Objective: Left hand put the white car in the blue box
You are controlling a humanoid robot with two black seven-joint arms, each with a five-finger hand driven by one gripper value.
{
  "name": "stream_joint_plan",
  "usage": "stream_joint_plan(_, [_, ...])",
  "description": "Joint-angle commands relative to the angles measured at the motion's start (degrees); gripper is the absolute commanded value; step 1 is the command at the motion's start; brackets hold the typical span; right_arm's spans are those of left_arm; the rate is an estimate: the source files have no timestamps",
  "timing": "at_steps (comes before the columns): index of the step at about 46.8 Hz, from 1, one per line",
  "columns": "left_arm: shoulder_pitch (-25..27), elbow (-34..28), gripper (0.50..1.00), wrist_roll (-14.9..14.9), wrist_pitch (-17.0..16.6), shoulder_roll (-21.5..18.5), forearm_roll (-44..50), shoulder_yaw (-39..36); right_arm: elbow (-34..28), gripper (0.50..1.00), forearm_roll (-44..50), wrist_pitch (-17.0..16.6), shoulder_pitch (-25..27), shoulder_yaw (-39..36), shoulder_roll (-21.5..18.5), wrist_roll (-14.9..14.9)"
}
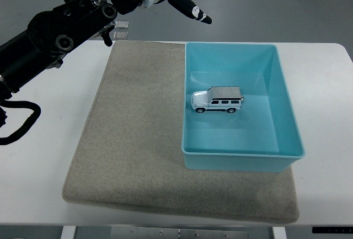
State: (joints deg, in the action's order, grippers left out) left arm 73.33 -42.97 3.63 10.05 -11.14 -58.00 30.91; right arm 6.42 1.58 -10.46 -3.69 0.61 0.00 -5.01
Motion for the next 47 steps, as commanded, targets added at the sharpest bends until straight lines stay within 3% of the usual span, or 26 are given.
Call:
stream_joint_plan(1, [-0.21,2.97,1.000,0.50,-2.66,-0.02,6.74,0.11,0.00,0.936,0.00,0.00,0.00,0.00,0.00,0.00])
stream_joint_plan(16, [-0.38,17.65,1.000,-0.38,-6.45,0.07,41.01,-0.24,0.00,0.936,0.00,0.00,0.00,0.00,0.00,0.00])
stream_joint_plan(23, [-1.34,19.50,1.000,-0.29,-6.45,-0.02,55.52,-0.06,0.00,0.936,0.00,0.00,0.00,0.00,0.00,0.00])
stream_joint_plan(33, [-4.07,20.12,1.000,0.77,-5.74,-0.02,67.48,0.90,0.00,0.936,0.00,0.00,0.00,0.00,0.00,0.00])
stream_joint_plan(40, [-7.06,20.12,1.000,1.55,-2.59,0.07,72.23,3.89,0.00,0.936,0.00,0.00,0.00,0.00,0.00,0.00])
stream_joint_plan(47, [-9.43,20.20,1.000,5.95,3.04,0.16,72.23,4.51,0.00,0.936,0.00,0.00,0.00,0.00,0.00,0.00])
